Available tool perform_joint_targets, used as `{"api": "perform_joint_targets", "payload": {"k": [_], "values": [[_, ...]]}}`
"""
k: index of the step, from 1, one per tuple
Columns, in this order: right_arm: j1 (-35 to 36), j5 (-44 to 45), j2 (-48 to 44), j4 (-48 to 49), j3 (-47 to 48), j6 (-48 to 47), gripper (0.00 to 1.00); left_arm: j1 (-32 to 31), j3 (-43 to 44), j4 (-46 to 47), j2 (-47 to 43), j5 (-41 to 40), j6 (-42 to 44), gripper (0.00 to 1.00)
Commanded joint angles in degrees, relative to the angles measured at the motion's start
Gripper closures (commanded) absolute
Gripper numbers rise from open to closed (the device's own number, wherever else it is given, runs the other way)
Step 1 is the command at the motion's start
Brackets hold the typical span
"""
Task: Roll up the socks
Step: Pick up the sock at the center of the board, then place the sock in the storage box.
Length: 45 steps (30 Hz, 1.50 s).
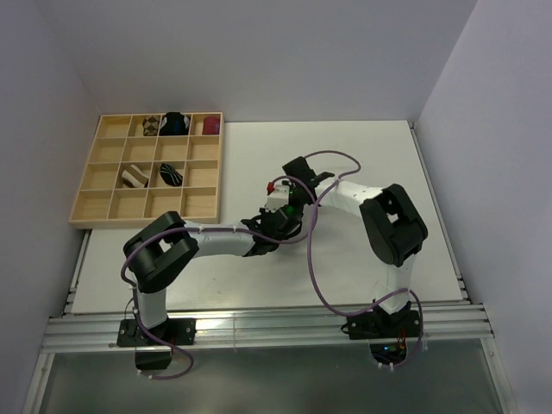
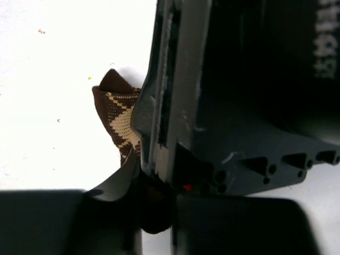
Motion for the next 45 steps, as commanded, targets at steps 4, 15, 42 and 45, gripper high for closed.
{"api": "perform_joint_targets", "payload": {"k": [4, 15, 42, 45], "values": [[-0.41, -2.07, -1.56, -0.89, 3.02, -0.19, 0.66, 1.42, 0.80, -3.27, 2.23, 3.34, -3.40, 1.00], [-8.22, -0.49, -11.31, 0.25, 4.25, 1.48, 0.27, 3.79, -2.37, -0.89, -0.94, 5.19, -3.66, 1.00], [-23.44, -0.57, -41.37, 7.63, -23.43, -9.94, 0.23, 18.37, 8.70, -6.08, -15.79, -1.93, 14.43, 1.00], [-23.52, -1.45, -43.31, 8.69, -25.28, -10.47, 0.23, 23.12, 9.85, -5.12, -15.97, -3.33, 18.81, 1.00]]}}
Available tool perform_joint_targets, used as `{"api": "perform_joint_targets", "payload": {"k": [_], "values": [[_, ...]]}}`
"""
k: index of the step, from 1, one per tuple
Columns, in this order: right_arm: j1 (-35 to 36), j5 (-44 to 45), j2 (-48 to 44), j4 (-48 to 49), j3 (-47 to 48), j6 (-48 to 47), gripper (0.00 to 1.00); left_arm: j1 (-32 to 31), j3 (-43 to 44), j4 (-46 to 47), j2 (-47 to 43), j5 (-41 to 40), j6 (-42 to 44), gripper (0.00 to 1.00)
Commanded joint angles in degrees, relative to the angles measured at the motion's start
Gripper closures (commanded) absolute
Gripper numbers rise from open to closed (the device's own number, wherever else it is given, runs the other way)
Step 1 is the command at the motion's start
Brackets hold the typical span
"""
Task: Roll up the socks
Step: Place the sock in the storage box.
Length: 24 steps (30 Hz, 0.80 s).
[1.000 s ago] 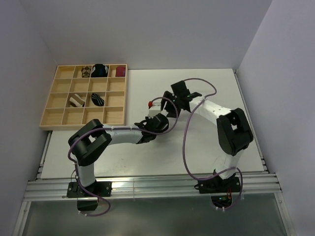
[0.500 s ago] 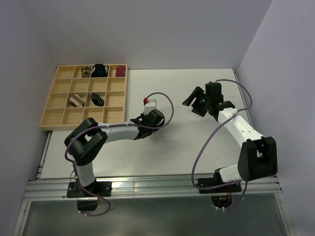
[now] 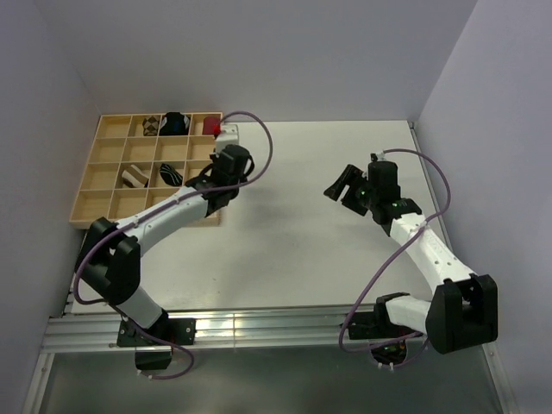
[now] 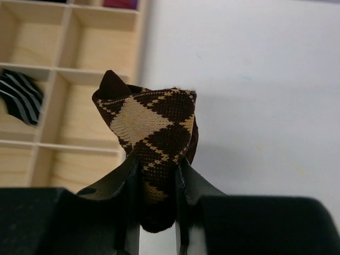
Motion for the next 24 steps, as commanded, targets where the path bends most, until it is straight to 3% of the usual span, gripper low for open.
{"api": "perform_joint_targets", "payload": {"k": [1, 10, 17, 24], "values": [[-0.62, -1.04, -3.06, 3.18, -2.09, -2.47, 0.23, 5.44, 2.33, 3.12, -1.41, -3.66, 8.14, 1.00], [-0.88, -2.45, -3.94, 4.41, -5.08, -3.35, 0.23, 13.36, 1.63, 9.98, 3.50, -1.30, 21.42, 1.00], [-1.32, -3.59, -4.73, 5.12, -6.58, -3.88, 0.23, 16.17, 2.94, 9.81, 11.23, 4.93, 20.73, 1.00], [-1.59, -5.17, -5.17, 6.08, -7.46, -4.14, 0.23, 18.37, 0.23, 12.27, 12.21, 14.69, 18.18, 1.00]]}}
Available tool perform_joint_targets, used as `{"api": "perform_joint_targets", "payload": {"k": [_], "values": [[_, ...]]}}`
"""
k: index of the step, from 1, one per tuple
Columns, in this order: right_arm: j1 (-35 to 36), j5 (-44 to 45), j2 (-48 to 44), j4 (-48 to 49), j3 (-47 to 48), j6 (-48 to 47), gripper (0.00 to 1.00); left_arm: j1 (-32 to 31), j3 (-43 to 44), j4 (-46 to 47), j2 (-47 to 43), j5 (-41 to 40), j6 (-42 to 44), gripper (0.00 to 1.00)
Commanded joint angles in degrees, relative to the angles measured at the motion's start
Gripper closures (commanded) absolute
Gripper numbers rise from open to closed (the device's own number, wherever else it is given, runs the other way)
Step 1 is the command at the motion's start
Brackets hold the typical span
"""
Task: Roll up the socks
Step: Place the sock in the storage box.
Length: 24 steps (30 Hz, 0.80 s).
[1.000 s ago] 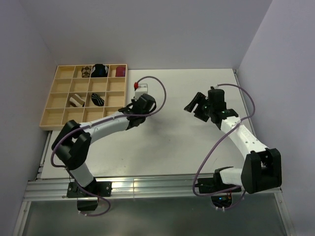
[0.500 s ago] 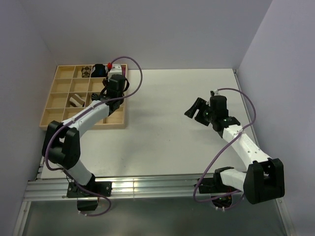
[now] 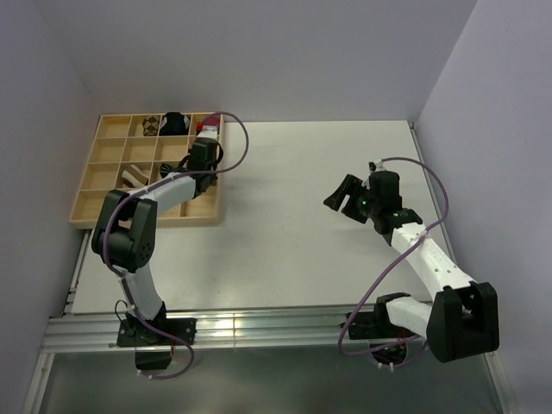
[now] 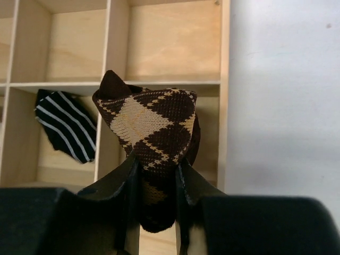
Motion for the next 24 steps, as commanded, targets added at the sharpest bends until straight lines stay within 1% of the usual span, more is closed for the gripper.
{"api": "perform_joint_targets", "payload": {"k": [1, 2, 3, 4, 8, 15, 18, 20, 21, 24], "values": [[-0.51, -1.72, -1.60, 3.11, -1.01, -1.15, 0.23, 1.76, -0.63, 5.43, -1.01, 7.24, -1.65, 1.00], [-0.51, -1.81, -1.60, 3.20, -0.92, -1.15, 0.23, 2.38, -0.98, 5.70, -0.92, 10.65, -2.09, 1.00], [-0.60, -1.81, -1.60, 3.11, -0.92, -1.24, 0.23, 3.08, -1.33, 5.88, -0.84, 12.25, -3.05, 1.00], [-0.60, -1.81, -1.69, 3.11, -1.01, -1.41, 0.23, 4.48, -1.51, 6.23, -0.58, 13.48, -3.49, 1.00], [-0.60, -1.99, -1.69, 3.72, -1.36, -1.50, 0.24, 6.34, -1.16, 5.18, 0.65, 16.39, -5.69, 1.00], [-0.69, -3.31, -0.38, 4.26, -1.62, -1.24, 0.24, 7.13, 0.41, 2.37, 2.15, 17.36, -7.27, 1.00], [-0.69, -3.57, -0.37, 4.25, -1.54, -1.06, 0.24, 7.57, 3.05, -2.11, 3.91, 16.93, -10.34, 1.00], [-0.69, -3.74, -0.29, 4.43, -1.54, -1.06, 0.24, 7.57, 3.41, -3.00, 4.52, 16.92, -12.62, 1.00], [-0.86, -4.01, -0.29, 4.52, -1.62, -1.06, 0.24, 7.57, 3.24, -2.22, 4.53, 18.14, -12.90, 1.00], [-0.87, -4.62, 0.24, 4.34, -1.36, -1.41, 0.24, 7.57, 3.49, -2.73, 5.05, 18.42, -14.39, 1.00]]}}
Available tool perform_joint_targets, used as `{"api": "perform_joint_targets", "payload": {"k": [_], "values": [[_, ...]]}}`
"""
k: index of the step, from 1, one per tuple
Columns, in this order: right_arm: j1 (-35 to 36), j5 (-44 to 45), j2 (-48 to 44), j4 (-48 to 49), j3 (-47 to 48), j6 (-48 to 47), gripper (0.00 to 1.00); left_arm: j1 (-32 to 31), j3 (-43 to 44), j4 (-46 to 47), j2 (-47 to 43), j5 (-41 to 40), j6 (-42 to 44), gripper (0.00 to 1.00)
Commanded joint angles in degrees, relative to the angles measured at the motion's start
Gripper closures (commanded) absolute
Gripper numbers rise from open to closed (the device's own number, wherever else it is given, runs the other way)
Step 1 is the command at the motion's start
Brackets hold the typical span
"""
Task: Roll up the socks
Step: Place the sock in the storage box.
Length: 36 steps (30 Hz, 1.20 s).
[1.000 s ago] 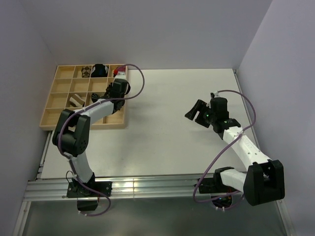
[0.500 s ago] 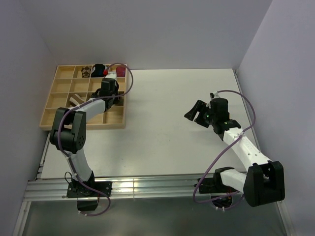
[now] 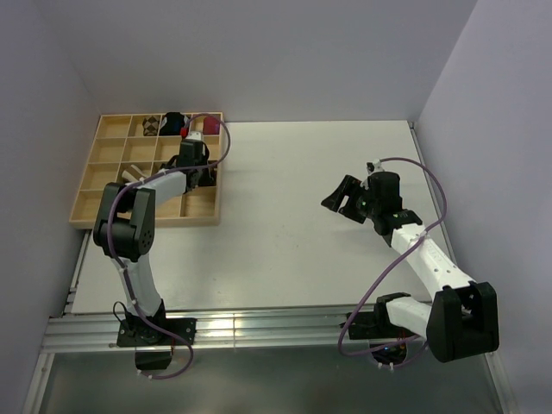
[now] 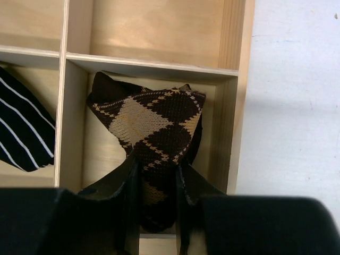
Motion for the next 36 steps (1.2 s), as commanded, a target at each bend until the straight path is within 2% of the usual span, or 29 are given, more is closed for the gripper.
{"api": "perform_joint_targets", "payload": {"k": [1, 6, 9, 10, 13, 17, 25, 26, 29, 30, 34, 35, 36], "values": [[-0.58, -1.28, 0.44, 2.29, -0.60, -0.96, 0.24, 0.25, 2.88, -1.73, 0.94, 0.19, -3.97, 1.00], [-0.67, -1.89, 0.53, 2.73, -0.86, -1.04, 0.24, 0.25, 4.12, -3.58, 2.88, -2.81, -10.03, 0.95], [-0.76, -1.98, 0.53, 2.46, -0.69, -1.13, 0.24, 0.25, 3.77, -4.45, 3.41, -3.86, -12.32, 0.84], [-0.76, -1.98, 0.35, 2.38, -0.77, -1.22, 0.24, 0.25, 3.59, -4.55, 3.23, -3.95, -12.58, 0.75], [-0.84, -2.07, 0.35, 2.38, -0.69, -1.22, 0.24, 0.25, 2.54, -4.46, 2.36, -4.65, -13.55, 0.59], [-0.85, -2.60, 0.18, 2.29, -0.60, -1.04, 0.25, 0.25, 3.76, -5.86, 1.74, -5.36, -13.55, 0.48], [-0.85, -2.16, -1.06, 1.24, -0.07, -1.40, 0.25, 0.25, 5.87, -9.11, -2.12, -6.50, -14.34, 0.36], [-0.93, -2.16, -1.23, 1.15, -0.07, -1.39, 0.25, 0.16, 5.96, -9.38, -2.65, -6.50, -14.43, 0.27], [-0.85, -2.16, -1.50, 1.06, 0.19, -1.39, 0.25, 0.16, 6.84, -11.22, -5.02, -7.11, -14.78, 0.23], [-0.85, -2.25, -1.50, 0.97, 0.19, -1.39, 0.25, 0.16, 6.93, -12.10, -6.25, -7.38, -15.13, 0.10], [-0.85, -2.42, -1.58, 0.88, 0.46, -1.31, 0.25, 0.07, 7.20, -13.07, -9.24, -8.43, -16.19, 0.12], [-0.93, -2.42, -1.67, 0.88, 0.37, -1.31, 0.25, 0.07, 6.93, -12.81, -10.64, -8.69, -16.36, 0.15], [-0.85, -2.42, -1.85, 0.71, 0.46, -1.31, 0.25, 0.07, 6.15, -12.29, -11.35, -8.78, -16.80, 0.23]]}}
